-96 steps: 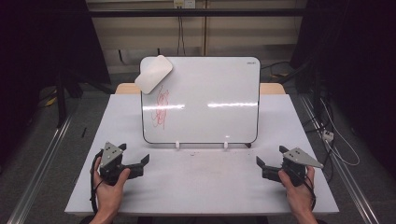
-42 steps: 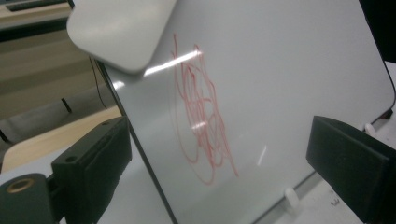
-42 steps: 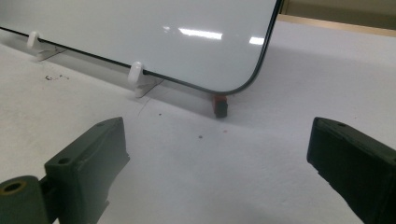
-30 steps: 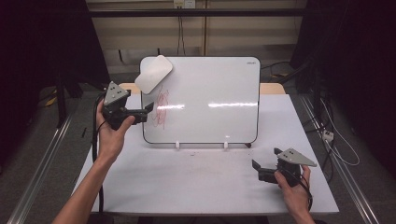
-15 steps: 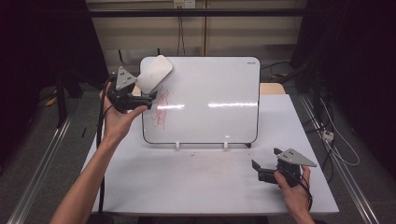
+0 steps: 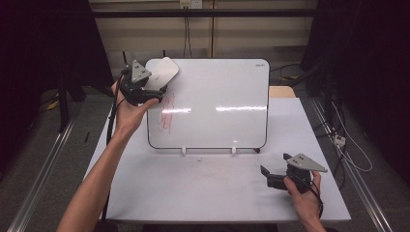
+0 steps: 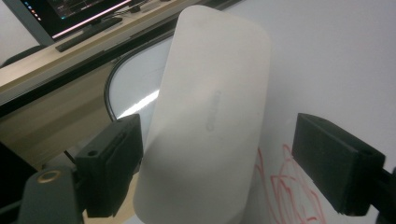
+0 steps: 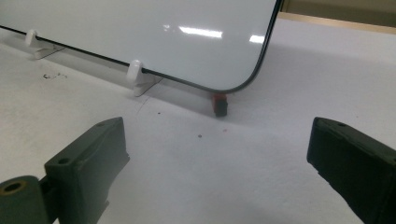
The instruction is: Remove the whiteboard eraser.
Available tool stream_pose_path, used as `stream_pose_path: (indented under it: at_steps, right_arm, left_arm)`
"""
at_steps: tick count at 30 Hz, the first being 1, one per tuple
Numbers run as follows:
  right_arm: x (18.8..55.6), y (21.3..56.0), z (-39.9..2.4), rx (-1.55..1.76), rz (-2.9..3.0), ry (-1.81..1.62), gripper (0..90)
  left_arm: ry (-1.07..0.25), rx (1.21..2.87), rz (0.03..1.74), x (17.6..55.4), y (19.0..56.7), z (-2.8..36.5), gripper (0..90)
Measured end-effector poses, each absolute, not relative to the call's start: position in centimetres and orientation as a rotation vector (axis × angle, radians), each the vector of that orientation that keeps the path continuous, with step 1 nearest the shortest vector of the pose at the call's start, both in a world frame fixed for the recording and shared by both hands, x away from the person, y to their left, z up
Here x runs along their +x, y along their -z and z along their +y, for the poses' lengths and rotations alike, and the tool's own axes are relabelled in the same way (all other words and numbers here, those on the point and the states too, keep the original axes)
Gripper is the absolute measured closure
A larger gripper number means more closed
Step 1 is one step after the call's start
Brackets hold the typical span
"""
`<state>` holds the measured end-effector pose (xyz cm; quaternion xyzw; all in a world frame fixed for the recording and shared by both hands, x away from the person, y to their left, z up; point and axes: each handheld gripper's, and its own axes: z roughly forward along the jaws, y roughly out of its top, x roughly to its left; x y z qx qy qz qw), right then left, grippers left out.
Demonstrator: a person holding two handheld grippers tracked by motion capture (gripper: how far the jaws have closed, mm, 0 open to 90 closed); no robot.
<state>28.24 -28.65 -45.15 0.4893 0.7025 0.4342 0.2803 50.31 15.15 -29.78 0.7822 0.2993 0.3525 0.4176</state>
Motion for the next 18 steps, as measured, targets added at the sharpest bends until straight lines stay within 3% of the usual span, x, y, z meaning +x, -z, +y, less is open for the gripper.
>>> stream_pose_path:
  at_steps: [18]
  right_arm:
    - [28.0,45.1,-28.6,1.311,1.884,-1.155,4.7]
  left_arm:
    - [-0.954,2.028,0.744,52.3,30.0,13.3,26.1]
